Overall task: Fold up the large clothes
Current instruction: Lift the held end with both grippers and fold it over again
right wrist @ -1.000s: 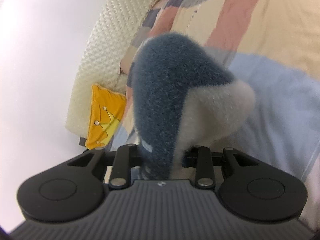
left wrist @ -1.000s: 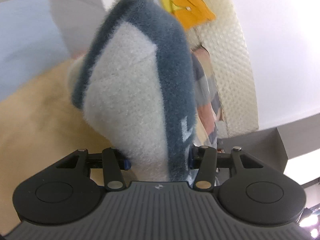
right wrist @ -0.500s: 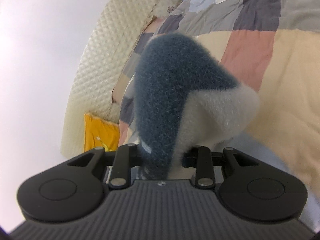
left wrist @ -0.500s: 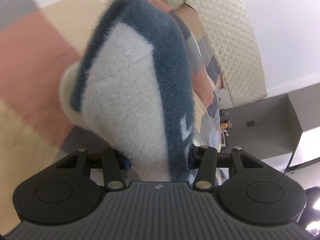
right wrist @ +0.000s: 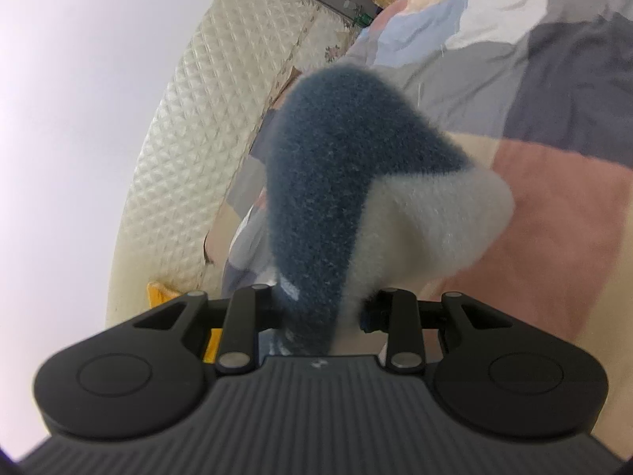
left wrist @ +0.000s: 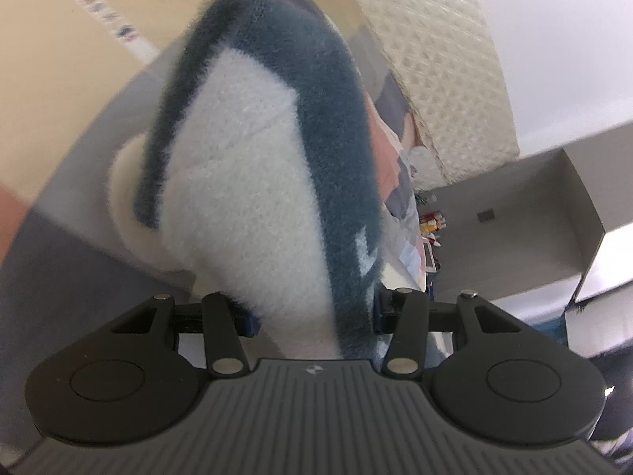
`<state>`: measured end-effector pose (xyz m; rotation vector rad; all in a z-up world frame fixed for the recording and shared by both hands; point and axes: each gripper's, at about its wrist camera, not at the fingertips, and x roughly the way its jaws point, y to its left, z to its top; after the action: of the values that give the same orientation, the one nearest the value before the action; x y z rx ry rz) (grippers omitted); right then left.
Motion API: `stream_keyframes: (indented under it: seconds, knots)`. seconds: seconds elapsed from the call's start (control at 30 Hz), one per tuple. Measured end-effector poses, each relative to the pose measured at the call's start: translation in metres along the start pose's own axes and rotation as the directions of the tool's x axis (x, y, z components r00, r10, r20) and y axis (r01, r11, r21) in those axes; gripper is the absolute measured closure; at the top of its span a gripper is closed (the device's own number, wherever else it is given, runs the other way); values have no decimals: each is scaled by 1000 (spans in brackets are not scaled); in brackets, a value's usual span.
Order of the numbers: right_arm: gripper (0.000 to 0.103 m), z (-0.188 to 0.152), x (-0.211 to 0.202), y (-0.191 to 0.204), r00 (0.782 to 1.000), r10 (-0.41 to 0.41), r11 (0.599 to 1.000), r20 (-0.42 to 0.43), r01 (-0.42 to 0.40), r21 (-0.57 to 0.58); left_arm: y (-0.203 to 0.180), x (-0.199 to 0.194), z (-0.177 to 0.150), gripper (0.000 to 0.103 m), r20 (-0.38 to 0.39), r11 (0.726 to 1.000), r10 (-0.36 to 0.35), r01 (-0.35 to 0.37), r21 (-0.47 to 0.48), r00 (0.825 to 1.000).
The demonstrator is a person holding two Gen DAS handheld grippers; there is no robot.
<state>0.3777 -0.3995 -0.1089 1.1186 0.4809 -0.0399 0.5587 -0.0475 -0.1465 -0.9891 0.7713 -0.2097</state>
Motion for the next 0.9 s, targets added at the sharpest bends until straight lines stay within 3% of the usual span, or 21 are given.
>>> stream_keyframes:
  seconds: [0.17,0.33,0.7,0.9]
  knots:
    - [69,-1,19,-36,996,-66,998,-56,65,-24,16,30,-2,49,-30,996,8,-5,95,1000]
    - [69,-11,13,-66,993,-56,998,-102,55,-9,27,35,-12,49,-29,987,0,5,160,1000]
    - [67,-35,-8,-87,988,-57,998,-145,59,5,76,31,-19,46,-95,993,-5,16,115,995]
    - [58,-53,-15,-104,987,-86,996,-138,84,-23,105,33,-29,39,-136,996,7,5,93,991]
